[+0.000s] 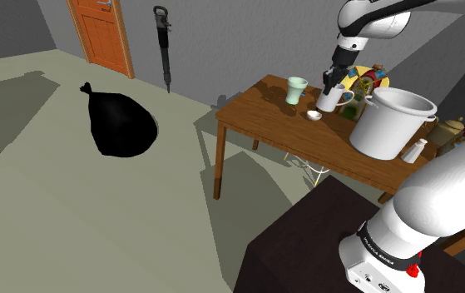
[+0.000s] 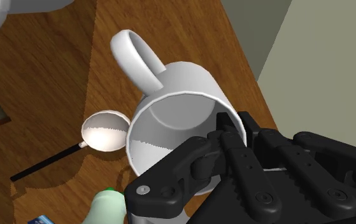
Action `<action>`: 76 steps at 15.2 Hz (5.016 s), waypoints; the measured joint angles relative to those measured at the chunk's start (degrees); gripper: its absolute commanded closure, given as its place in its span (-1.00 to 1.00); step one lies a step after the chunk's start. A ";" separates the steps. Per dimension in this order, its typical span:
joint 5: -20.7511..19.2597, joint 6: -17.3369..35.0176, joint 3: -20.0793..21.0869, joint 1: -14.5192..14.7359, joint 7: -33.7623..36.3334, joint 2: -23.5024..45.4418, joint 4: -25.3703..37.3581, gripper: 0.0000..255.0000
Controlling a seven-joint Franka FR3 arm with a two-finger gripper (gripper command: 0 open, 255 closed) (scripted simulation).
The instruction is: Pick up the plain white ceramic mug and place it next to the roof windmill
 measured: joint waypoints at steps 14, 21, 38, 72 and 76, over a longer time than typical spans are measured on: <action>-0.37 -10.74 0.95 0.21 0.59 -1.93 8.92 1.00; -0.17 -16.39 1.26 0.40 0.57 -1.83 14.67 1.00; 1.19 -29.76 1.17 0.80 -0.36 1.35 31.01 1.00; -17.50 -39.68 -18.41 -11.56 -31.84 -24.43 22.85 1.00; -19.41 -40.71 -23.12 -11.49 -37.38 -24.24 26.07 1.00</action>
